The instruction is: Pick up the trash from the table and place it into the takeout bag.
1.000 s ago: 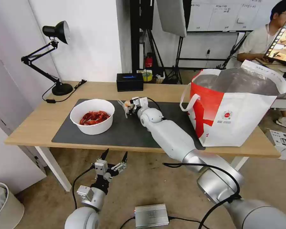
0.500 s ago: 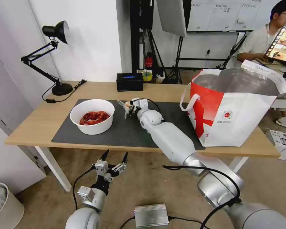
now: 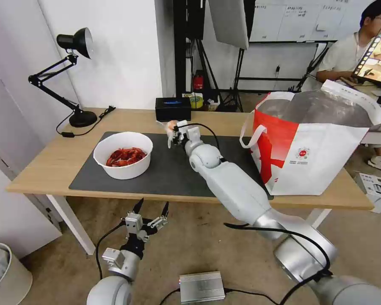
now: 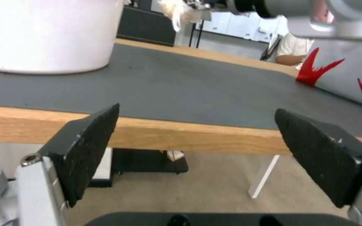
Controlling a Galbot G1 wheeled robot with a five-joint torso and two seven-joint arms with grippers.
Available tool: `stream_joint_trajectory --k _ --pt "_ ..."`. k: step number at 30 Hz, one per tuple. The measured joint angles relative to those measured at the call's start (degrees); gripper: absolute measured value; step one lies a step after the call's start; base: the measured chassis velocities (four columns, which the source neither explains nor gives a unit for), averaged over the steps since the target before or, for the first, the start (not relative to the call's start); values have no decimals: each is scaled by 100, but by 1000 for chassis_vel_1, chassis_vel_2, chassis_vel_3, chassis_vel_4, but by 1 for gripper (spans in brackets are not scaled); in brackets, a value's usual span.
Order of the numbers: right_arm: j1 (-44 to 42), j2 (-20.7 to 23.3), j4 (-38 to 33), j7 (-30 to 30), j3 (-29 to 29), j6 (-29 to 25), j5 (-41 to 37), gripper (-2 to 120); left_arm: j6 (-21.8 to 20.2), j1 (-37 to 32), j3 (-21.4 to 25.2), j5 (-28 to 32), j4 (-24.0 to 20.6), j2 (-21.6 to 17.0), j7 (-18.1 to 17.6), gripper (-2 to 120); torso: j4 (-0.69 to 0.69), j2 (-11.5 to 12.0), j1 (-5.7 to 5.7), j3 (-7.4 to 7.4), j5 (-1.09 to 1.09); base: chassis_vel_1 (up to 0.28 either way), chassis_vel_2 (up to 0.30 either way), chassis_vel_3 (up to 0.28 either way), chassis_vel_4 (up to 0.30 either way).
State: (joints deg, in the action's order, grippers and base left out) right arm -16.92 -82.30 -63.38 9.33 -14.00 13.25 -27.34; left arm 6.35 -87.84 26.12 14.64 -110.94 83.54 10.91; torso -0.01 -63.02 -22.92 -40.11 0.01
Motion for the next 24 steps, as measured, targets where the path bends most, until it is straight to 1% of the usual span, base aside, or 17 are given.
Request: stream_joint_trajectory --k 2,3,5,6,8,9,11,12,13,14,15,17,18,21,22,24 --pt "-29 35 -47 1 0 -35 9 0 0 0 -2 0 0 3 0 100 0 0 0 0 0 0 0 0 0" --pt "-173 182 -274 0 36 -166 36 0 1 1 -3 -1 1 9 0 100 0 0 0 0 0 0 0 0 0" --pt "-246 247 -390 -1 57 -216 35 0 2 1 -3 -1 2 9 -1 100 1 0 0 0 0 0 0 0 0" --pt "-376 390 -644 -14 73 -323 31 0 2 7 0 -1 4 2 -1 100 0 0 0 0 0 0 0 0 0" --pt "-522 582 -935 -40 73 -460 66 0 2 13 4 0 4 -15 -2 100 1 0 0 1 0 0 0 0 0" --pt "-522 582 -935 -40 73 -460 66 0 2 13 4 0 4 -15 -2 100 1 0 0 1 0 0 0 0 0" --pt "-727 800 -1287 -90 108 -676 165 0 2 23 10 8 5 -32 -3 100 1 0 0 0 0 0 0 0 0" --pt "-835 907 -1465 -96 160 -768 218 0 2 23 14 11 6 -40 -4 100 1 0 0 0 0 0 0 0 0" --pt "-835 907 -1465 -96 160 -768 218 0 2 23 14 11 6 -40 -4 100 1 0 0 0 0 0 0 0 0" --pt "-962 1027 -1666 -98 216 -858 246 0 2 21 15 13 9 -49 -4 100 0 0 0 1 -1 0 0 0 0" --pt "-962 1027 -1666 -98 216 -858 246 0 2 21 15 13 9 -49 -4 100 0 0 0 1 -1 0 0 0 0" --pt "-1219 1234 -2023 -98 317 -1008 279 0 2 19 15 15 29 -67 -3 100 0 0 0 1 0 0 0 0 0" --pt "-1219 1234 -2023 -98 317 -1008 279 0 2 19 15 15 29 -67 -3 100 0 0 0 1 0 0 0 0 0" --pt "-1556 1472 -2421 -119 447 -1264 430 0 2 28 11 18 34 -88 -3 100 1 0 0 1 0 0 0 0 0" --pt "-1790 1605 -2654 -165 545 -1453 569 0 3 31 10 24 35 -106 -3 100 0 0 1 0 -1 0 0 0 0" --pt "-1926 1669 -2786 -183 616 -1545 631 0 3 31 10 29 35 -119 -3 100 1 0 0 1 0 0 0 0 0"
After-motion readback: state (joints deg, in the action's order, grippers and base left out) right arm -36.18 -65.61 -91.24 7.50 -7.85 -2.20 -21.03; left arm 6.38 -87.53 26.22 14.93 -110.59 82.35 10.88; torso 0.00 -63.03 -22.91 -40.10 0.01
